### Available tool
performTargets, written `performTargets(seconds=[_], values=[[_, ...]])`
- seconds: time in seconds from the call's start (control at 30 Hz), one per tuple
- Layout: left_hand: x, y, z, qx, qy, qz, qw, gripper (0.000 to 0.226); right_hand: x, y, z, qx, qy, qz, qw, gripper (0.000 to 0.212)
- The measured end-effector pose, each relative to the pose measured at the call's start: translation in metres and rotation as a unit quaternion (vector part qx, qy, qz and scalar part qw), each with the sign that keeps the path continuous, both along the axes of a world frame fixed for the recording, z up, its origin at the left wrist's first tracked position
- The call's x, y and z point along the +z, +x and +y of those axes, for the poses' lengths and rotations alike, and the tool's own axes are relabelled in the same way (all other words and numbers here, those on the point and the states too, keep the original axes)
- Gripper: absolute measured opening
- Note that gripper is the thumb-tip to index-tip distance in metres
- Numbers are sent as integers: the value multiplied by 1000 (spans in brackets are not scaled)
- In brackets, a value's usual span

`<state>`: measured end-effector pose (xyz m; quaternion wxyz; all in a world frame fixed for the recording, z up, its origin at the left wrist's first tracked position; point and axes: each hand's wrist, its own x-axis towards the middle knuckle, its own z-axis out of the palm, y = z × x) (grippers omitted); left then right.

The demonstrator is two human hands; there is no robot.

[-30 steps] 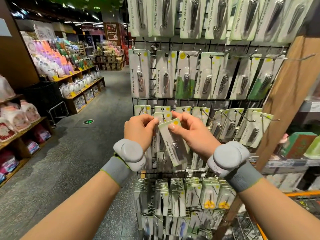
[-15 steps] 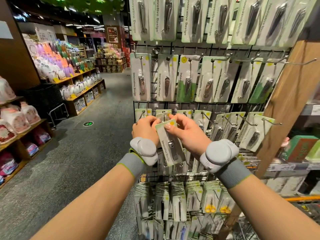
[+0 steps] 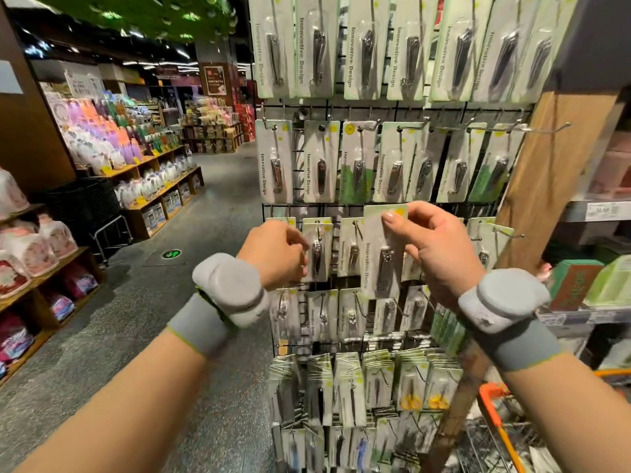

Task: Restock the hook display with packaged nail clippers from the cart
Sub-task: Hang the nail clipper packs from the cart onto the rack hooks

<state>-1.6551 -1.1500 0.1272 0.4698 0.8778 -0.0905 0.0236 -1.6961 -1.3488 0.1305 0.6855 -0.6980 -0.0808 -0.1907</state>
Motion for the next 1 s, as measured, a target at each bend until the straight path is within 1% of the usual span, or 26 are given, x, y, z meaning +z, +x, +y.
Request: performTargets(seconds=[0.07,0.13,0.2,0.23,0.3,0.4,0.47,0.53,0.6,0.67,0.77,0.87,0.93,1.0], values=[[18,-16,-6,-37,-27,-29,999,23,6,-9,-5,4,15,-16,1000,9],[31,-28,-16,-71,-26,-86,993,12,10,-16,-8,8,18,-21,1000,9],[39,-36,-34,-116,-28,-116,986,18,14,-25,-15,7,29,-23,999,6],[42,-40,-42,-130,-33,-121,983,21,16,-29,-18,10,40,-20,999,5],[46,-47,-61,-151,-61,-123,979,18,19,-35,-27,13,65,-6,998,4],[48,-54,-86,-159,-152,-90,971,11,22,-42,-47,4,69,6,998,2],[49,-55,-94,-158,-182,-88,966,8,24,-43,-55,-7,64,5,998,1],[50,-57,-119,-166,-170,-95,967,7,25,-45,-79,-13,49,0,999,4],[52,-56,-125,-171,-151,-109,967,1,29,-44,-89,-12,42,13,999,7],[51,-52,-142,-149,-139,-132,970,12,32,-43,-118,-12,56,25,998,9],[48,-45,-145,-100,-106,-171,974,13,33,-35,-155,-47,63,25,997,12],[39,-35,-157,-43,-60,-207,975,10,24,-22,-187,-68,23,24,997,12],[30,-32,-169,-20,-27,-225,974,20,17,-13,-196,-49,-6,28,998,12],[22,-34,-180,-18,-16,-223,975,29,11,-6,-195,-17,-54,28,998,8]])
